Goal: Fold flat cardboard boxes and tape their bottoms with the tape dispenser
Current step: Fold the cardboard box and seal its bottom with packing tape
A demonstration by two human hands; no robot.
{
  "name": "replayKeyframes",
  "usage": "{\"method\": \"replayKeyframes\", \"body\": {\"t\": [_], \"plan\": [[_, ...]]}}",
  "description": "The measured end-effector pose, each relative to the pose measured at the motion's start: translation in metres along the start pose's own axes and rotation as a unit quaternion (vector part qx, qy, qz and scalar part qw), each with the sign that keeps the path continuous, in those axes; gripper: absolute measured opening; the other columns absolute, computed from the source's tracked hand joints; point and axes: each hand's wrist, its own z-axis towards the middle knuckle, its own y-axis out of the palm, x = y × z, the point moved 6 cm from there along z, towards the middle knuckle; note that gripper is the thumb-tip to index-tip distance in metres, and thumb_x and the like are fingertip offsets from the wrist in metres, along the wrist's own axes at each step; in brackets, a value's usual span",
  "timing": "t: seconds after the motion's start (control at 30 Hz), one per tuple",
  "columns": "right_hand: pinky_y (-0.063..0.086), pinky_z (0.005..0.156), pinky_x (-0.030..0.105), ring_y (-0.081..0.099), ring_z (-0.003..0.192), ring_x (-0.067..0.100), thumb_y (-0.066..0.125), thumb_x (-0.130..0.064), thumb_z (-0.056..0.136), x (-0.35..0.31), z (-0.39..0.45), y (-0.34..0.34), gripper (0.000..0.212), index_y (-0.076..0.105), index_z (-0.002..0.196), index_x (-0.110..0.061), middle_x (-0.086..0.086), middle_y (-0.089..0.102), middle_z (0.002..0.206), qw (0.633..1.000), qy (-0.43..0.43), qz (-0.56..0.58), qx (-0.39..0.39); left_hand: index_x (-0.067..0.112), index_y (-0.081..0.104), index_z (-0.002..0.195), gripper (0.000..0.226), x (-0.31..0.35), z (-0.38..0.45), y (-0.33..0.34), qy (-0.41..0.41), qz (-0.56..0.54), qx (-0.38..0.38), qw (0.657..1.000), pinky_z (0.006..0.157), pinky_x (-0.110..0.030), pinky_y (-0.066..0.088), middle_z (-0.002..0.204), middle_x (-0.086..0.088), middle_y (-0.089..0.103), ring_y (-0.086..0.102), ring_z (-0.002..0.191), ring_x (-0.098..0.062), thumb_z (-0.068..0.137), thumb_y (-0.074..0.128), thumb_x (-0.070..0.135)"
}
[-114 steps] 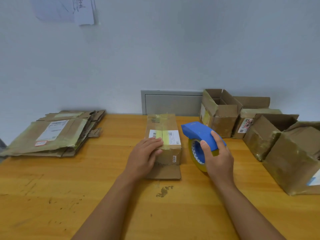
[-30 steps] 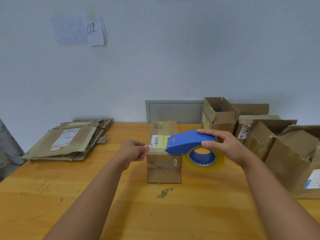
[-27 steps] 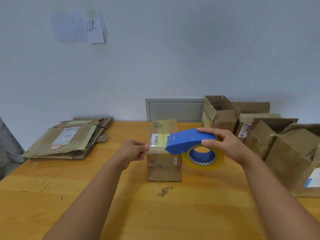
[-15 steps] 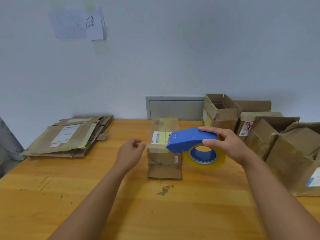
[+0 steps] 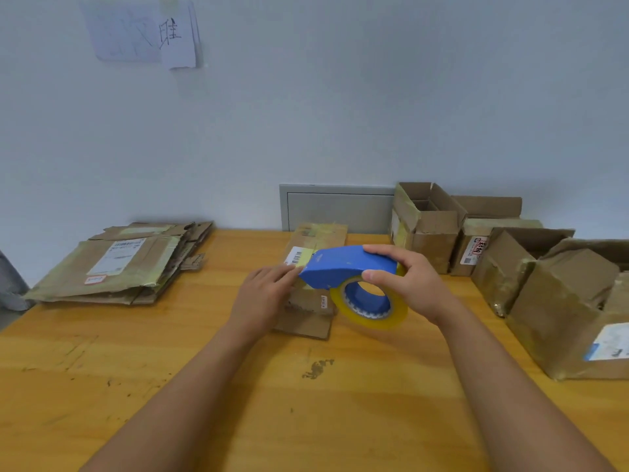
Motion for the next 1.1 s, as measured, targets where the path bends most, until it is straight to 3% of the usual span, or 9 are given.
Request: {"method": "replayKeyframes", "body": {"t": [0.2,0.37,0.7,0.83,1.0,1.1], "plan": [[0.045,0.078,0.003,0.055,0.106,-0.011,0.076,-0.036,0.086,0.006,0.002,0.000,0.032,0.066,0.112,-0.053,-0.036,0.060,0.112,1.000,-0.002,0.014,0.016,0.012,0.054,0.140,0.054,0.011,-0.004,0.013,-0.026,-0.035,-0.037,0.998,0.109,-0.040,0.041,0.142,-0.006,0.056,0.049,0.133,-0.024,0.088,0.067,0.018],[0.046,0.082,0.012,0.054,0.111,-0.007,0.073,-0.049,0.079,0.007,0.001,-0.004,0.039,0.065,0.117,-0.054,-0.031,0.059,0.119,1.000,0.010,0.002,0.000,0.020,0.048,0.146,0.053,0.009,-0.004,0.019,-0.041,-0.050,-0.047,0.997,0.112,-0.036,0.035,0.146,-0.002,0.051,0.046,0.136,-0.022,0.096,0.062,0.031],[0.045,0.088,0.019,0.059,0.108,-0.005,0.075,-0.053,0.071,0.028,-0.019,-0.042,0.043,0.067,0.113,-0.057,-0.021,0.062,0.124,0.999,0.039,-0.002,-0.023,0.009,0.065,0.128,0.044,0.017,-0.002,0.014,-0.059,-0.039,-0.018,0.997,0.097,-0.042,0.050,0.130,-0.012,0.064,0.060,0.119,-0.032,0.085,0.072,0.010],[0.047,0.091,0.023,0.059,0.108,-0.003,0.074,-0.051,0.073,0.029,-0.018,-0.045,0.042,0.067,0.113,-0.058,-0.019,0.062,0.125,0.999,0.039,-0.017,-0.027,0.011,0.064,0.130,0.044,0.016,-0.002,0.012,-0.062,-0.030,-0.025,0.997,0.094,-0.042,0.052,0.132,-0.012,0.063,0.060,0.120,-0.031,0.086,0.071,0.011],[0.046,0.096,0.028,0.059,0.113,0.001,0.074,-0.062,0.066,0.036,-0.024,-0.055,0.052,0.068,0.117,-0.053,-0.019,0.064,0.125,0.999,0.040,-0.018,-0.018,0.011,0.063,0.131,0.044,0.015,-0.001,0.014,-0.065,-0.031,-0.031,0.997,0.094,-0.041,0.052,0.133,-0.011,0.062,0.058,0.121,-0.030,0.087,0.068,0.012],[0.045,0.099,0.029,0.059,0.114,0.001,0.075,-0.055,0.070,0.040,-0.026,-0.057,0.048,0.068,0.117,-0.052,-0.020,0.064,0.125,0.998,0.046,-0.022,-0.020,0.012,0.063,0.131,0.044,0.013,-0.001,0.016,-0.072,-0.033,-0.031,0.996,0.094,-0.040,0.052,0.133,-0.010,0.062,0.058,0.122,-0.028,0.087,0.068,0.013]]}}
